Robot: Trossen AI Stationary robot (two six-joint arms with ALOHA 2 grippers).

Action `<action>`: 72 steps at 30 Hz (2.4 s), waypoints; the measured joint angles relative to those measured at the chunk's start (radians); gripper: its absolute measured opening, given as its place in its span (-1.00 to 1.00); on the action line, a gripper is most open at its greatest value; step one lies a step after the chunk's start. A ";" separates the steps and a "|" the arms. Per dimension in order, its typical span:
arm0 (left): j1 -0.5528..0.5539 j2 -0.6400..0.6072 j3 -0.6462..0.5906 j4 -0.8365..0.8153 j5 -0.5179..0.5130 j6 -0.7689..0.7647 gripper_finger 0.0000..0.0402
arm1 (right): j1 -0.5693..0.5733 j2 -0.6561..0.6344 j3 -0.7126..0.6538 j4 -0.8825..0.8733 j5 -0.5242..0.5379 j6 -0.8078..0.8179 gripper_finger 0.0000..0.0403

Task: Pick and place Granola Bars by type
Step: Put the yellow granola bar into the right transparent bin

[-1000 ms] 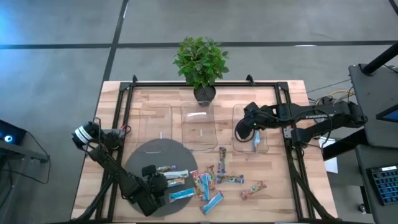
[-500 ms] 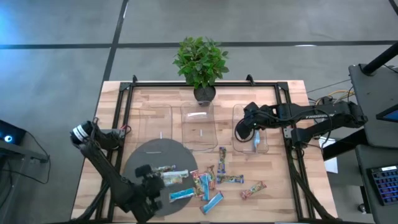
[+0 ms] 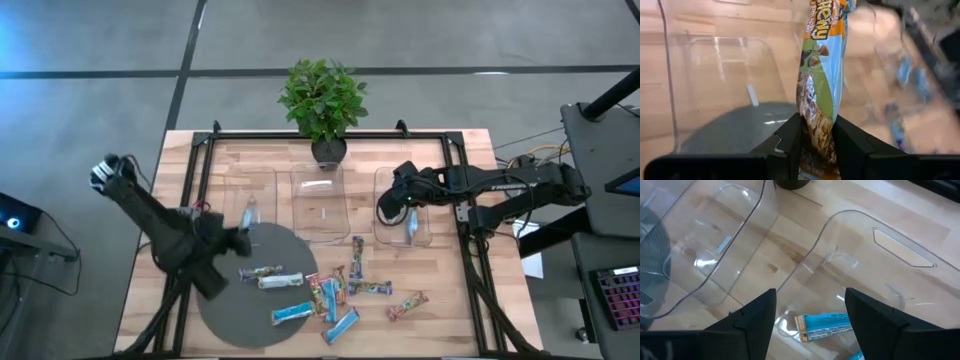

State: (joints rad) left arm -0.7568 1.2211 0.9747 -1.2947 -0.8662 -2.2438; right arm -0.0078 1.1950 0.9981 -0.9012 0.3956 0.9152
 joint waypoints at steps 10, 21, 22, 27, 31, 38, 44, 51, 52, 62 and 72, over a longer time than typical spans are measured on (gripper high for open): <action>0.243 -0.235 -0.343 0.332 0.042 0.129 -0.60 | 0.000 0.000 0.000 0.000 0.000 0.009 0.12; 0.316 -0.306 -0.491 0.621 0.120 0.247 -0.60 | 0.000 0.000 0.000 0.000 0.025 -0.003 0.12; 0.316 -0.305 -0.488 0.624 0.112 0.258 -0.60 | 0.000 0.000 0.000 0.000 0.025 -0.003 0.12; 0.317 -0.306 -0.468 0.622 0.054 0.296 -0.60 | 0.000 0.000 0.000 0.001 0.037 -0.003 0.12; 0.317 -0.306 -0.455 0.623 0.038 0.306 -0.60 | -0.002 0.000 0.000 0.001 0.053 -0.002 0.12; 0.316 -0.331 -0.428 0.762 -0.007 0.542 -0.60 | -0.006 0.000 0.000 0.001 0.053 -0.006 0.12; 0.313 -0.325 -0.365 1.138 0.287 1.231 -0.60 | -0.006 0.000 -0.001 0.034 -0.028 -0.126 0.12; 0.322 -0.207 -0.219 1.021 0.380 1.527 -0.60 | 0.034 0.000 -0.001 0.331 -0.267 -0.347 0.12; 0.328 -0.186 -0.202 1.008 0.383 1.546 -0.60 | 0.037 -0.001 -0.001 0.367 -0.277 -0.345 0.12; 0.451 0.008 -0.082 0.998 0.314 1.819 -0.60 | -0.013 0.061 -0.002 0.502 -0.505 0.082 0.12; 0.528 0.177 0.051 0.963 0.326 1.986 -0.60 | -0.012 0.084 -0.002 0.612 -0.539 0.208 0.12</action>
State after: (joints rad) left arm -0.2291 1.3985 1.0257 -0.3315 -0.5402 -0.2583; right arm -0.0200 1.2785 0.9966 -0.2890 -0.1433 1.1236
